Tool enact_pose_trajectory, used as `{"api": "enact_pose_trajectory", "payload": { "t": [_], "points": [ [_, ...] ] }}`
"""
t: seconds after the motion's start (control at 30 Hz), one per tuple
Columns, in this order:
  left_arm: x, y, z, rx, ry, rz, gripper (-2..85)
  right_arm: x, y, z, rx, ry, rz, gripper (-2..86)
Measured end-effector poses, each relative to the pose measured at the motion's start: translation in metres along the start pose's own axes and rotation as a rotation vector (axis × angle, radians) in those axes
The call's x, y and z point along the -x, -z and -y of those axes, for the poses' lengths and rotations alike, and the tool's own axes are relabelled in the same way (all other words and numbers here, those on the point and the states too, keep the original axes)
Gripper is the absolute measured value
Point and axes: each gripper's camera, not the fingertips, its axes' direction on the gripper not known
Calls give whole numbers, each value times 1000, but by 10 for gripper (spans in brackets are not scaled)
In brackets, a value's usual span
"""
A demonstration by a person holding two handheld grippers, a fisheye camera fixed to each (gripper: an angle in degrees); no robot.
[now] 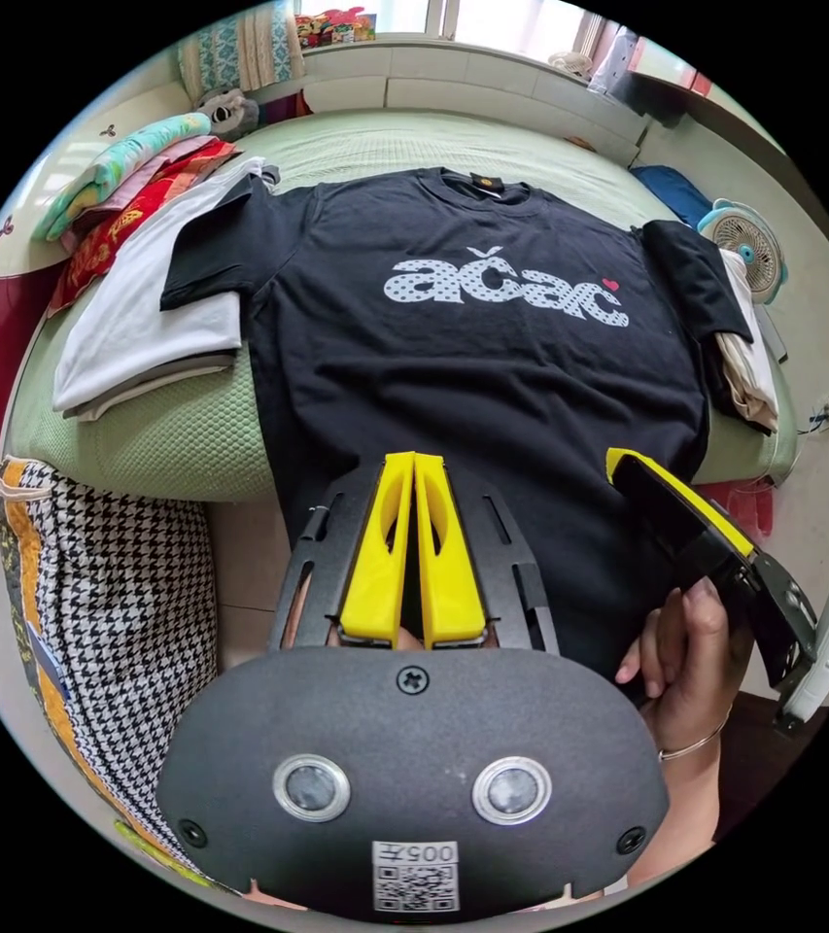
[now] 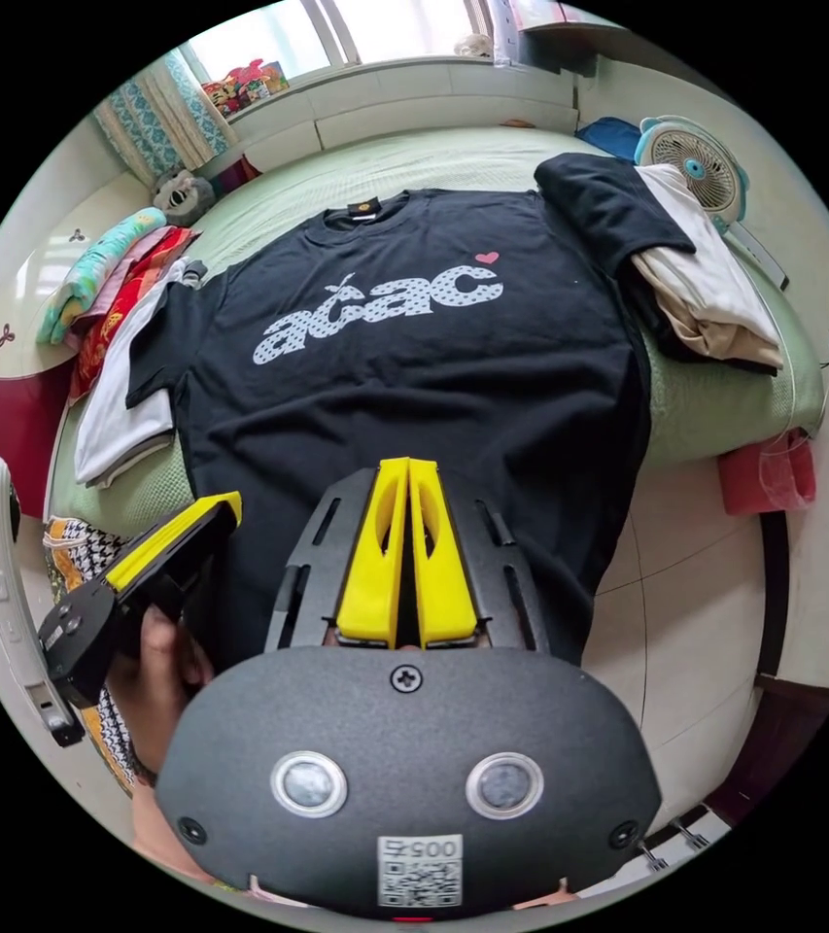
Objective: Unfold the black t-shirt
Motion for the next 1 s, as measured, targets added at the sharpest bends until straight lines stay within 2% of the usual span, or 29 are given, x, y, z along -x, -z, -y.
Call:
{"api": "enact_pose_trajectory", "payload": {
  "t": [0.73, 1.0],
  "points": [
    [33, 32, -7, -18, -17, 6, -6, -6, 2, 10, -19, 15, -4, -13],
    [75, 36, 12, 9, 46, -123, -6, -7, -12, 36, 38, 48, 61, -12]
  ]
}}
